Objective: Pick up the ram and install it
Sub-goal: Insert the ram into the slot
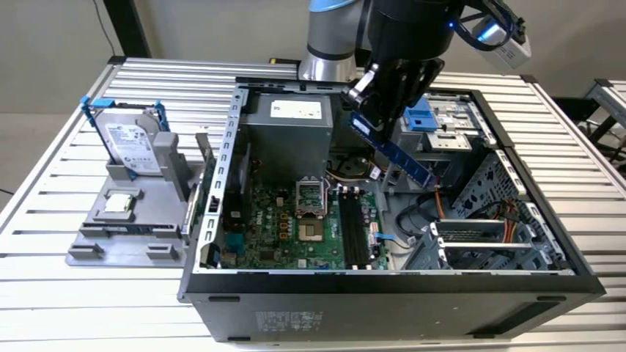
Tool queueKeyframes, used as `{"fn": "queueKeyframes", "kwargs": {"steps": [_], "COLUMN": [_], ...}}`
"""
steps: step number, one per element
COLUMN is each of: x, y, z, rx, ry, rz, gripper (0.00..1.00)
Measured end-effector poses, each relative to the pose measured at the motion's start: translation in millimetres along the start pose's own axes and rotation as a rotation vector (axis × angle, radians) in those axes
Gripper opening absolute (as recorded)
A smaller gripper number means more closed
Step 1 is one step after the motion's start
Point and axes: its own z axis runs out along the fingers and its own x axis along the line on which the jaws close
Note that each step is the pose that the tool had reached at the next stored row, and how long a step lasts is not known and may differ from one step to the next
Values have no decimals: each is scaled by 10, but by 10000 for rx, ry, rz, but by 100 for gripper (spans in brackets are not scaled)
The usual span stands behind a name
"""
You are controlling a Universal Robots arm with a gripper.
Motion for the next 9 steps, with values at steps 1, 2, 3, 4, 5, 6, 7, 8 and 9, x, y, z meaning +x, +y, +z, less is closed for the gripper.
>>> {"fn": "queueKeyframes", "kwargs": {"steps": [1,2,3,4,5,6,7,8,9], "x": [0,-1,0,0,0,0,1,1,1], "y": [0,-1,0,0,0,0,0,0,0], "z": [2,4,7,9,11,13,16,18,20], "rx": [7,13,22,31,40,47,56,64,73], "ry": [0,-2,-1,0,-1,0,0,0,0], "rz": [161,323,509,686,865,1030,1209,1389,1564], "gripper": [0,0,0,0,0,0,0,0,0]}}
